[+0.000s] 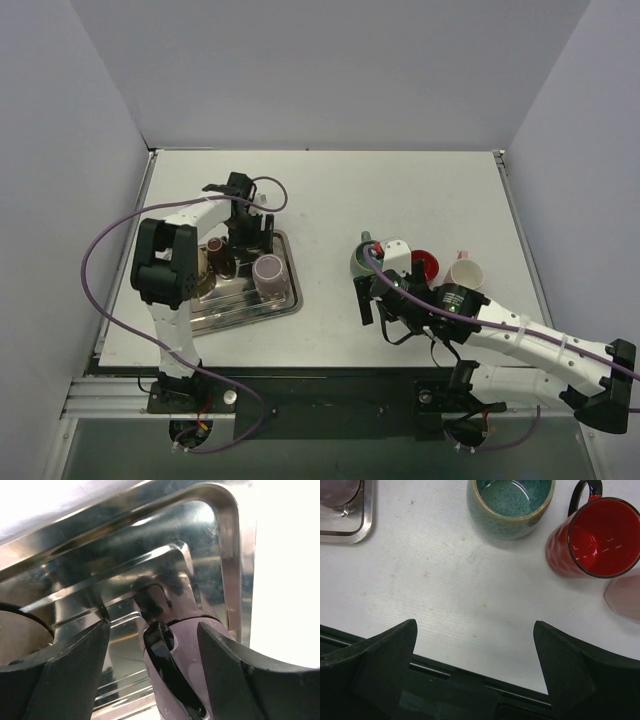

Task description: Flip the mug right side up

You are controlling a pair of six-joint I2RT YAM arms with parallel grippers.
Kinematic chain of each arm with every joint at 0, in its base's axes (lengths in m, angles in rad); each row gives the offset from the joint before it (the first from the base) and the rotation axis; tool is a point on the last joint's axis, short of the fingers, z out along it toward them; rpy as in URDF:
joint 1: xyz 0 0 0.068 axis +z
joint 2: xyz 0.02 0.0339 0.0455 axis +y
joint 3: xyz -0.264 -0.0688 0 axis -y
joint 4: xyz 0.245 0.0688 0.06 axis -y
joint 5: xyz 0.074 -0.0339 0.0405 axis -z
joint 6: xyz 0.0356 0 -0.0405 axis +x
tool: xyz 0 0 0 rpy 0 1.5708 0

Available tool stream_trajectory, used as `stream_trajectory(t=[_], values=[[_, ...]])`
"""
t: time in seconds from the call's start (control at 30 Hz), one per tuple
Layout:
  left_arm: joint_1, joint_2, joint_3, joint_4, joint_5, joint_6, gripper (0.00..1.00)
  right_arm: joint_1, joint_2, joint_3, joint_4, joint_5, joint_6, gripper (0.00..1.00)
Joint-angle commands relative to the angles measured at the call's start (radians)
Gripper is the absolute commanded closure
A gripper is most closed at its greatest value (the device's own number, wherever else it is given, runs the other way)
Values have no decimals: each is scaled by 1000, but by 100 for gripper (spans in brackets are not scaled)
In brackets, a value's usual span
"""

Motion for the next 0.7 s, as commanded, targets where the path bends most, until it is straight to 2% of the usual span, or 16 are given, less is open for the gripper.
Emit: stream_trajectory(t=[0.0, 0.17, 0.27, 0.43, 0.47, 0.5, 0.63, 0.67], values=[[-31, -22, 35, -57, 14, -20, 23, 7, -51, -38, -31, 72, 22, 5], [-56, -28, 20, -106, 45, 3, 42, 7, -85, -58, -30, 92, 24, 4], [-67, -28, 11, -135, 71, 17, 60, 7, -93, -68, -30, 95, 21, 5], [-74, -34, 27, -158, 104, 26, 86, 7, -94, -70, -33, 104, 14, 4], [-74, -33, 43, -161, 108, 32, 95, 7, -94, -70, -31, 106, 16, 4], [-76, -37, 59, -170, 114, 38, 100, 7, -91, -67, -31, 104, 14, 4], [-82, -44, 95, -187, 189, 136, 100, 7, -82, -53, -33, 104, 10, 4], [-82, -39, 106, -200, 253, 154, 100, 7, -73, -48, -30, 104, 8, 4]])
